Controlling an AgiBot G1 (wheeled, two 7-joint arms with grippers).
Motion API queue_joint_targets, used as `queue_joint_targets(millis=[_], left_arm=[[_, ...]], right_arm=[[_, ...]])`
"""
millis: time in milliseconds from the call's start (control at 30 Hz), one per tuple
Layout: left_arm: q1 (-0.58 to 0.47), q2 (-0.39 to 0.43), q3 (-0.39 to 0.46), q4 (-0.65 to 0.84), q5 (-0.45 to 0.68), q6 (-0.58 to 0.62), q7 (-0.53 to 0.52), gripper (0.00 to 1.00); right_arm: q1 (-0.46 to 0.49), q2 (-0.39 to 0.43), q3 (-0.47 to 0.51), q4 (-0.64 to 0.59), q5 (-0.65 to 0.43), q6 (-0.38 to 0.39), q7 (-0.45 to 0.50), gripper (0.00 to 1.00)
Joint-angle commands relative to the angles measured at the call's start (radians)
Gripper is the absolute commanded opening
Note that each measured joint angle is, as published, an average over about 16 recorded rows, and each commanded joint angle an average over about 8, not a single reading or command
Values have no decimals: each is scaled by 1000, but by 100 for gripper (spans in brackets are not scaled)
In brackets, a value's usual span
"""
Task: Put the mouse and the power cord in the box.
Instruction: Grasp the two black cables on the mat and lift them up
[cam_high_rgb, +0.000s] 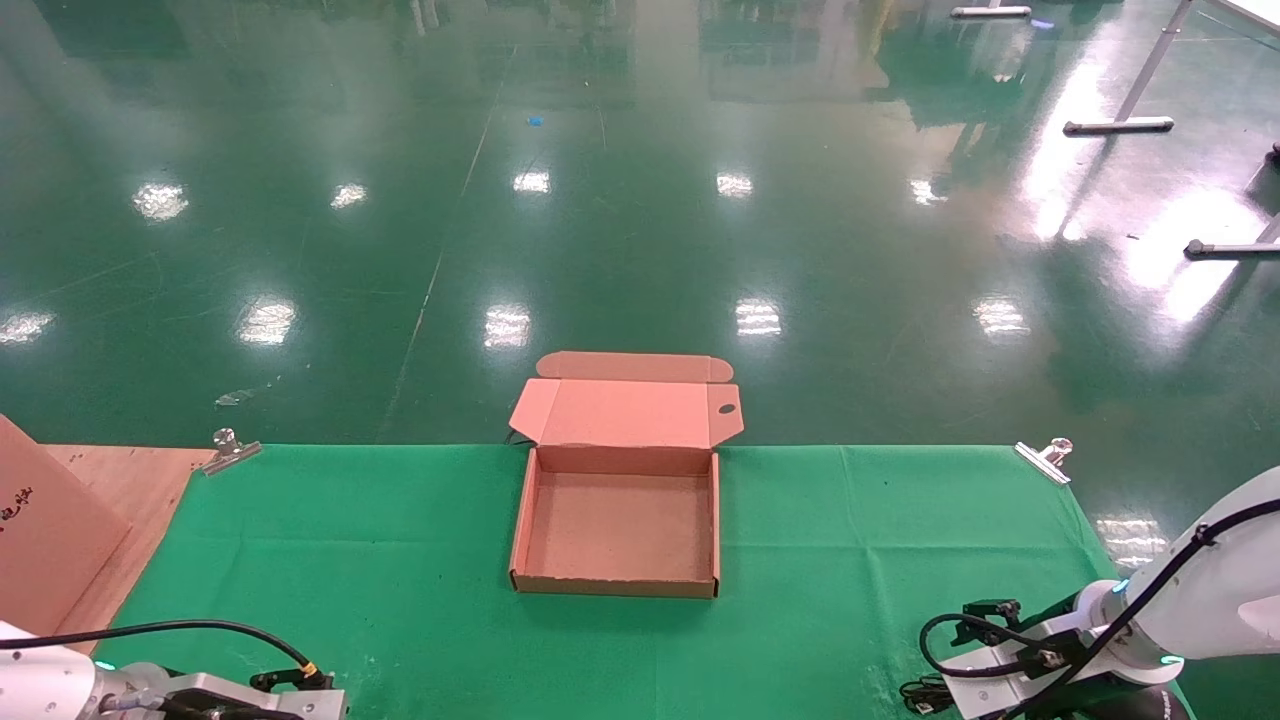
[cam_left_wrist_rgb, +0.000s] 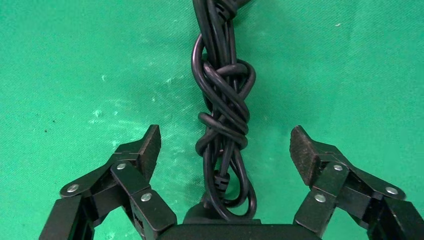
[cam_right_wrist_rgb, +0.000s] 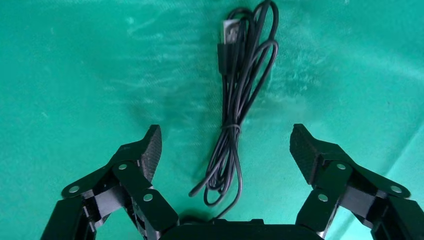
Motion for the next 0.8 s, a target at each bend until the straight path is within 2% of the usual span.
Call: queue_joint_targets(millis=[33, 800], left_arm=[[-1, 6, 2, 10, 4, -4, 6, 0], [-5, 15, -4, 89, -15, -8, 51, 0]], right_arm=[[2, -5, 0, -17, 0, 8, -9, 0], [31, -29, 9, -110, 13, 11, -71, 0]])
